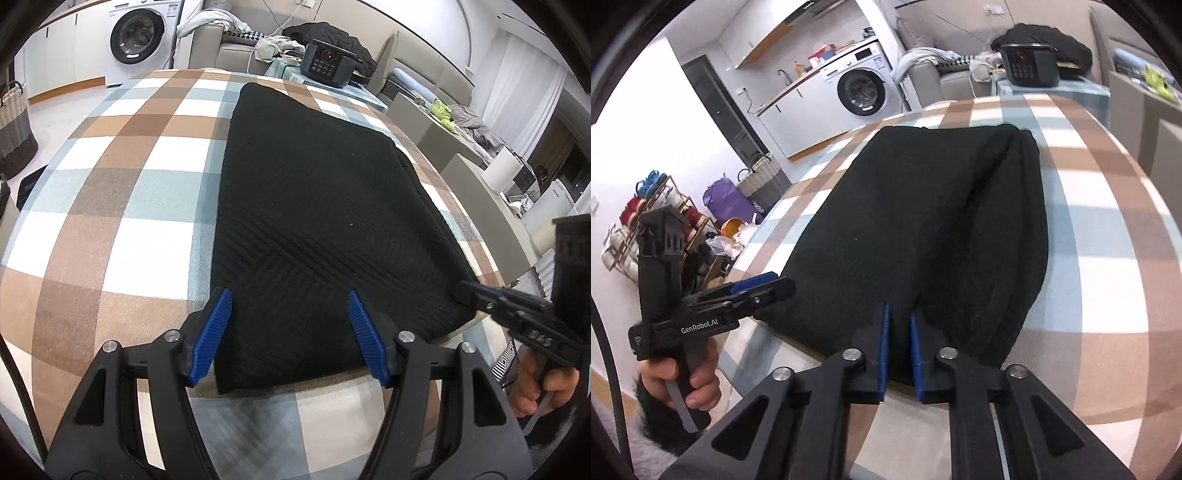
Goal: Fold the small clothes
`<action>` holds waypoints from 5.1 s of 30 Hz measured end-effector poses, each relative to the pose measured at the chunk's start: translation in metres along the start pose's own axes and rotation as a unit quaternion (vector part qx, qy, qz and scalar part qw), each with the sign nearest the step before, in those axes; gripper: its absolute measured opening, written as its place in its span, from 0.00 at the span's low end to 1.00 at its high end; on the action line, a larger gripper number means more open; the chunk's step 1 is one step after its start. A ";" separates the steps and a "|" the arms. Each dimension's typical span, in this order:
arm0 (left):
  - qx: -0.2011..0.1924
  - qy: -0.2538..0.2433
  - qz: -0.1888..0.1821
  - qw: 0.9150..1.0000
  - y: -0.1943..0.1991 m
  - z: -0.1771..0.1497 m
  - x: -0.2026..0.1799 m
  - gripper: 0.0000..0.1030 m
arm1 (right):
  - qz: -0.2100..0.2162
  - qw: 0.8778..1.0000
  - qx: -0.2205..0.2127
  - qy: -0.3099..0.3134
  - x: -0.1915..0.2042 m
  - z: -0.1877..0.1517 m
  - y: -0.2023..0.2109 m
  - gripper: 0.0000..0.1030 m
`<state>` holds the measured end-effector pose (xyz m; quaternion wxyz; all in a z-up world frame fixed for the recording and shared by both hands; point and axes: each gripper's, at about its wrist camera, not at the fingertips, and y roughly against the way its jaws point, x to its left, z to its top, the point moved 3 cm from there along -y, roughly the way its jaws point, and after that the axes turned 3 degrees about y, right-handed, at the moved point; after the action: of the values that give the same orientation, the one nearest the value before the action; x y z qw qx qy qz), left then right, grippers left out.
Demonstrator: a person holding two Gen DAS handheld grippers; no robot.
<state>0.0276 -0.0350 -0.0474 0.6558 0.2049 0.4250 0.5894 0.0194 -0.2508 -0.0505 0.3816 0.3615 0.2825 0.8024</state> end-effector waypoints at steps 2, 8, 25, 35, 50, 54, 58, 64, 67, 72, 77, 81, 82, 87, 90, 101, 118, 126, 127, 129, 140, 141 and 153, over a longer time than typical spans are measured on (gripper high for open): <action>0.003 0.002 0.008 1.000 0.000 -0.003 0.003 0.61 | -0.019 1.000 0.018 -0.008 -0.007 -0.005 -0.006 0.10; 0.026 -0.003 0.013 1.000 -0.001 -0.019 0.012 0.61 | 0.004 0.999 0.003 -0.047 -0.019 -0.005 0.011 0.35; 0.001 0.027 0.024 0.999 -0.024 0.013 0.022 0.63 | -0.011 0.989 -0.029 -0.142 -0.056 0.002 0.003 0.54; -0.004 0.013 0.029 1.000 -0.033 0.020 0.012 0.28 | -0.040 0.996 -0.011 -0.084 -0.046 0.007 -0.018 0.24; -0.015 0.007 0.048 0.999 -0.061 0.072 0.029 0.25 | -0.056 0.995 -0.001 -0.077 -0.048 0.049 -0.056 0.24; -0.023 0.003 0.059 0.998 -0.076 0.101 0.032 0.25 | -0.069 0.994 -0.008 -0.089 -0.052 0.074 -0.075 0.24; -0.029 0.003 0.068 0.997 -0.093 0.127 0.035 0.25 | -0.086 0.990 -0.015 -0.108 -0.061 0.105 -0.094 0.24; -0.020 0.019 0.066 0.997 -0.096 0.139 0.044 0.26 | -0.091 0.989 -0.017 -0.112 -0.071 0.129 -0.110 0.24; -0.022 0.024 0.061 0.998 -0.085 0.131 0.048 0.27 | -0.080 0.991 -0.015 -0.104 -0.070 0.124 -0.093 0.29; -0.022 0.008 0.052 0.998 -0.079 0.115 0.043 0.29 | -0.043 0.995 -0.018 -0.086 -0.059 0.101 -0.069 0.29; -0.032 0.011 0.055 0.998 -0.074 0.112 0.041 0.29 | -0.051 0.995 -0.015 -0.087 -0.056 0.096 -0.073 0.29; -0.049 0.006 0.057 0.997 -0.056 0.107 0.040 0.31 | -0.069 0.995 -0.020 -0.071 -0.054 0.097 -0.069 0.37; -0.055 0.004 0.057 0.997 -0.052 0.107 0.040 0.39 | -0.079 0.994 -0.026 -0.065 -0.052 0.096 -0.064 0.44; -0.118 -0.015 0.045 0.992 -0.015 0.103 0.030 0.81 | -0.089 0.993 -0.066 -0.025 -0.044 0.096 -0.040 0.77; -0.146 -0.036 0.040 0.988 0.002 0.100 0.022 0.88 | -0.089 0.991 -0.100 0.006 -0.034 0.094 -0.022 0.92; -0.203 -0.064 0.022 0.977 0.014 0.076 0.013 0.99 | -0.073 0.979 -0.158 0.106 0.002 0.074 -0.001 1.00; -0.218 -0.072 0.043 0.972 0.006 0.070 0.018 0.99 | -0.066 0.971 -0.195 0.125 0.006 0.061 -0.006 1.00; -0.221 -0.070 0.042 0.972 0.006 0.071 0.019 0.99 | -0.069 0.972 -0.194 0.114 -0.001 0.061 -0.008 1.00; -0.221 -0.069 0.043 0.972 0.005 0.071 0.020 0.99 | -0.073 0.973 -0.192 0.109 -0.003 0.062 -0.009 1.00; -0.222 -0.067 0.044 0.972 0.004 0.071 0.021 0.99 | -0.072 0.972 -0.196 0.106 -0.005 0.062 -0.007 1.00; -0.222 -0.065 0.044 0.972 0.005 0.070 0.023 0.99 | -0.077 0.969 -0.205 0.118 -0.002 0.061 -0.005 1.00; -0.222 -0.065 0.044 0.972 0.005 0.070 0.023 0.99 | -0.076 0.969 -0.205 0.117 -0.002 0.061 -0.006 1.00; -0.222 -0.064 0.044 0.972 0.005 0.070 0.025 0.99 | -0.075 0.970 -0.205 0.112 -0.004 0.061 -0.006 1.00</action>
<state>0.0796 0.0060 -0.0128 0.6842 0.1100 0.2312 0.6829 0.0717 -0.2399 -0.0209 0.4724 0.1617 0.1790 0.8477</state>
